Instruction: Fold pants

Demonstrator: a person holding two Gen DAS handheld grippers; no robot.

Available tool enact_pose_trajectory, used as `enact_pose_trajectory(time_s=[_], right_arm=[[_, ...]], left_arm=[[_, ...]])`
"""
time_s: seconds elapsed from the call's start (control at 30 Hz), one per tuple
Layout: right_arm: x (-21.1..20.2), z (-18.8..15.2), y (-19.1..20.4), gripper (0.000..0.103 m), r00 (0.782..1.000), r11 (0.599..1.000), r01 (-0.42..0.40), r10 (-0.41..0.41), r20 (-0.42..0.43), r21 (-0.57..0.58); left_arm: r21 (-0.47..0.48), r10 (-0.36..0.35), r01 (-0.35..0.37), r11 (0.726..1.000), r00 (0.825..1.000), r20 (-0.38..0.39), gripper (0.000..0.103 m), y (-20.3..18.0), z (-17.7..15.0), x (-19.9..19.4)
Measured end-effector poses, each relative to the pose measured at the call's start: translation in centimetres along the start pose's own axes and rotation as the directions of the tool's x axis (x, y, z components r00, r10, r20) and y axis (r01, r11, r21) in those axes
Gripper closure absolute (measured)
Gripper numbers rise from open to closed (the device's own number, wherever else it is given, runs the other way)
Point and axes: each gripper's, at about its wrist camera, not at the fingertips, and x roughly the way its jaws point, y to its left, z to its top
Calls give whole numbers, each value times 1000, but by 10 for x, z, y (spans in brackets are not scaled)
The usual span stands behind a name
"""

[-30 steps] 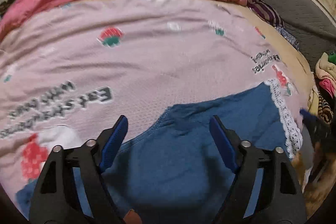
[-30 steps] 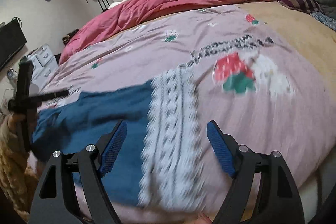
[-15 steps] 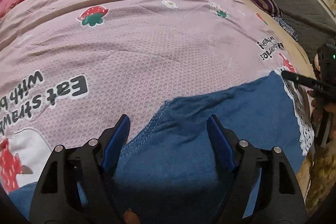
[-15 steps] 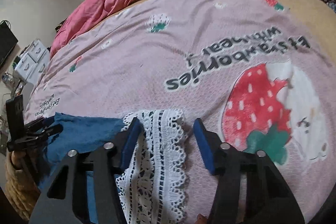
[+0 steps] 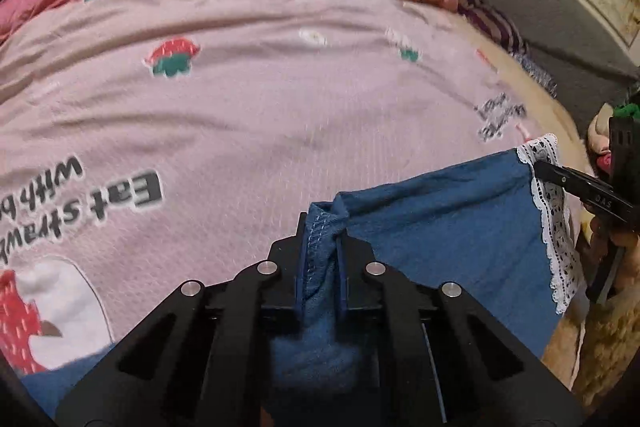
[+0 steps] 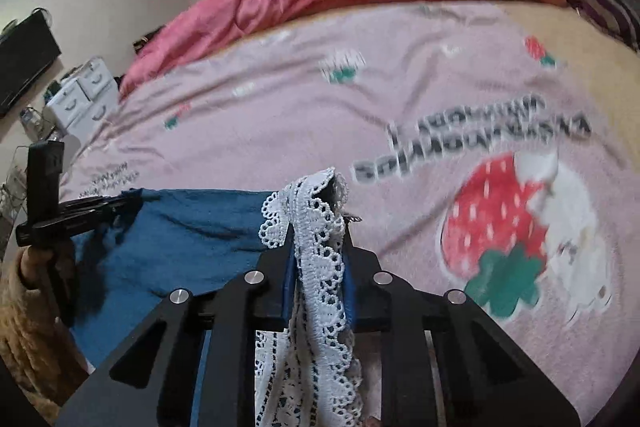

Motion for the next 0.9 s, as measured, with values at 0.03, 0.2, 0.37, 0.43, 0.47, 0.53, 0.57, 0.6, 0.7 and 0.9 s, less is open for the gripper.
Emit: enact_pose_trajectory(time_s=[0.03,0.2,0.37,0.43,0.47,0.53,0.57,0.6,0.7,0.9], right_arm=[[1,3,1,85,1000,1000,11,-11,2,-16],[40,-3,-4,83,989,994,99,-102,-109,-35],[42,-11,-7,80,989,993,114,-116,-87,-30],[37,-11,-7,69,989,993,121,-122,-79,-13],[31,-11,-9,66,989,991,130,-129,-74,9],[14,-13,-11,54,986,985,164,-161,-49,48],[0,-16,-11,53,982,980,190,-189,-24,53],[-7,-18,-10,53,979,978,203,-202,-9,53],[-39,-33,-1,53,979,979,198,-200,38,57],[-82,-83,34,53,985,988,153,-155,78,36]], left_arm=[[0,5,-5,1000,1000,12,98,1,1,-1],[14,48,-48,999,999,-9,95,1,-6,19],[26,66,-66,997,998,-7,93,2,-10,25],[17,56,-55,998,998,-6,93,5,-10,25],[13,50,-50,999,999,-3,91,6,-10,24],[2,58,-58,998,998,9,78,9,-10,20],[-1,67,-67,998,998,13,63,9,-9,14],[-2,82,-82,997,997,14,47,10,-8,10],[13,149,-149,989,988,30,46,11,-3,-11],[-33,112,-110,993,992,59,39,5,-15,-57]])
